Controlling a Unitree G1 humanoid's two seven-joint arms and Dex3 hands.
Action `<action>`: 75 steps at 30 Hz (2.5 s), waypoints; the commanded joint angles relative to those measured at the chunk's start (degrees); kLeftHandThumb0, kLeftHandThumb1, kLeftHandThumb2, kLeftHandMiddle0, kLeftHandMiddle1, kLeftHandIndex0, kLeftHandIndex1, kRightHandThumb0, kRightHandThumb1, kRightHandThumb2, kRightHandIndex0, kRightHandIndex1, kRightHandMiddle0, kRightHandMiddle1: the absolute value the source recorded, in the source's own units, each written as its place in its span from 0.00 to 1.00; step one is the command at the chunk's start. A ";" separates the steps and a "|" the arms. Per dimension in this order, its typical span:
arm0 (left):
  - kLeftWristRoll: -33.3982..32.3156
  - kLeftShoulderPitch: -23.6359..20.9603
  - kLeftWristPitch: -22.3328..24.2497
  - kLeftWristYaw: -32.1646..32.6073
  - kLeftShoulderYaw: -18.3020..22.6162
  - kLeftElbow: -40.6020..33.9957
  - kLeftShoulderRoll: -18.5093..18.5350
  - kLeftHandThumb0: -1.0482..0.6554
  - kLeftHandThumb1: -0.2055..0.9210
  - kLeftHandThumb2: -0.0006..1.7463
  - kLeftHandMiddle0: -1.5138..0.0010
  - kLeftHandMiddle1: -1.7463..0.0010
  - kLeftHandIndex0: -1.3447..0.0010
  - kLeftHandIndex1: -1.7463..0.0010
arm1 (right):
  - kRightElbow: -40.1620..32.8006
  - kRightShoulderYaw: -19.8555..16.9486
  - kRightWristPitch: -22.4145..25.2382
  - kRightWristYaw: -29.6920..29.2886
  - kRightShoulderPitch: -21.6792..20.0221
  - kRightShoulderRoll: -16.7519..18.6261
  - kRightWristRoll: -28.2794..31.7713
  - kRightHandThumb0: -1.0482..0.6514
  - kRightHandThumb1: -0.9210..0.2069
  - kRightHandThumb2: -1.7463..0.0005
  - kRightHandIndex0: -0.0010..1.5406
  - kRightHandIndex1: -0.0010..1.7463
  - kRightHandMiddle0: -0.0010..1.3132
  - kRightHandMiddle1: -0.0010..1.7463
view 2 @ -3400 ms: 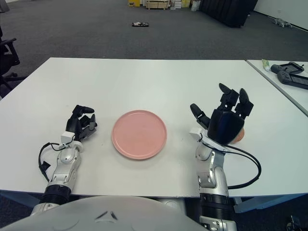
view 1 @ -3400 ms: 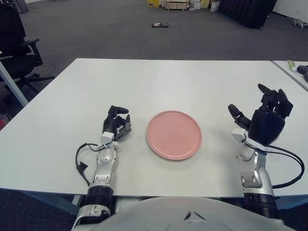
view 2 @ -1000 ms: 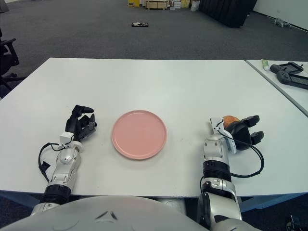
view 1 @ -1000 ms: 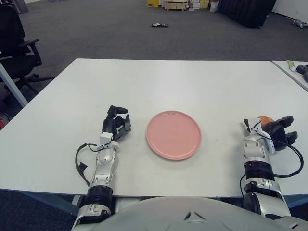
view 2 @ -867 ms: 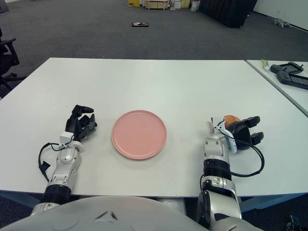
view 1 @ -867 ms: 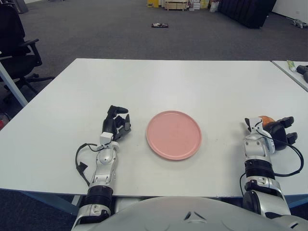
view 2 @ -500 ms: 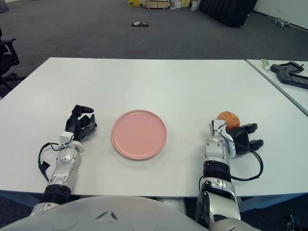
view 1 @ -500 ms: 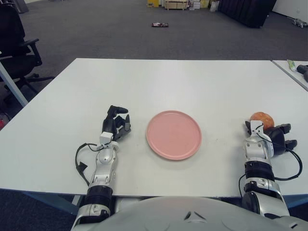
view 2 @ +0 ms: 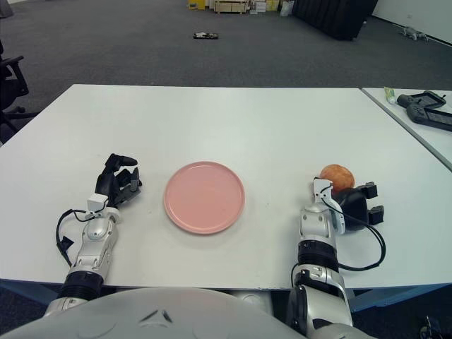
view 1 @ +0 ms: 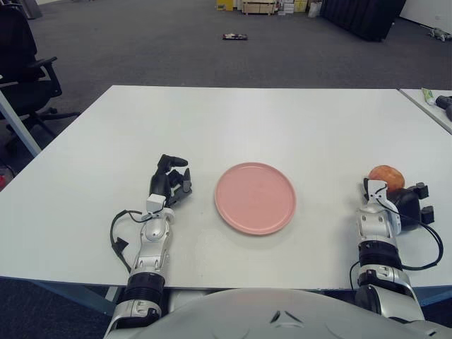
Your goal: Put the apple into the plate.
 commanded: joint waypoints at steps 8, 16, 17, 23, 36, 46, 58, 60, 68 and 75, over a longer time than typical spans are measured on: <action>0.38 1.17 2.62 0.72 0.46 0.79 0.29 0.38 0.73 0.54 0.53 0.00 0.72 0.00 | 6.16 0.16 -5.72 -1.05 -0.48 -0.83 2.97 0.61 0.67 0.15 0.49 1.00 0.36 0.97; 0.53 1.13 2.84 0.73 0.42 0.70 0.39 0.38 0.73 0.54 0.52 0.00 0.72 0.00 | 7.74 1.05 -7.95 -3.64 -0.83 -1.42 3.14 0.61 0.76 0.09 0.54 1.00 0.44 0.96; 0.55 1.13 2.86 0.73 0.41 0.70 0.42 0.38 0.73 0.54 0.52 0.00 0.72 0.00 | 7.78 1.16 -8.08 -3.84 -0.83 -1.46 3.14 0.61 0.77 0.08 0.55 1.00 0.45 0.96; 0.69 1.05 3.04 0.65 0.35 0.81 0.63 0.38 0.73 0.54 0.51 0.00 0.72 0.00 | 7.98 1.95 -8.37 -4.29 -0.72 -1.86 3.06 0.61 0.80 0.06 0.56 1.00 0.47 0.96; 0.58 0.86 3.25 0.70 0.50 1.04 0.69 0.38 0.74 0.53 0.50 0.00 0.72 0.00 | 9.41 0.92 -20.99 -6.07 0.35 -1.50 6.52 0.61 0.79 0.06 0.55 0.99 0.44 1.00; 0.61 0.77 2.94 0.80 0.57 1.25 0.73 0.38 0.74 0.53 0.49 0.00 0.72 0.00 | 10.56 -0.74 -28.81 -7.75 -0.33 -0.23 10.51 0.61 0.79 0.05 0.54 0.99 0.45 1.00; 0.27 0.52 3.03 0.60 0.77 1.41 0.62 0.38 0.74 0.54 0.50 0.00 0.72 0.00 | 10.65 -1.38 -34.97 -6.87 -0.36 0.66 13.66 0.61 0.79 0.06 0.55 0.99 0.45 1.00; 0.15 0.48 3.13 0.54 0.82 1.43 0.59 0.38 0.74 0.54 0.50 0.00 0.72 0.00 | 10.53 -1.27 -35.54 -7.10 -0.33 0.78 13.79 0.61 0.79 0.06 0.55 0.98 0.45 1.00; 0.24 0.39 2.99 0.59 0.86 1.41 0.57 0.38 0.73 0.54 0.51 0.00 0.72 0.00 | 10.06 -0.23 -37.65 -9.41 -0.14 1.19 11.93 0.61 0.78 0.06 0.54 0.99 0.44 1.00; 0.41 0.43 2.89 0.60 0.80 1.45 0.66 0.38 0.73 0.54 0.51 0.00 0.71 0.00 | 6.74 2.32 -35.86 -7.05 0.85 1.13 10.23 0.61 0.42 0.34 0.32 1.00 0.28 0.97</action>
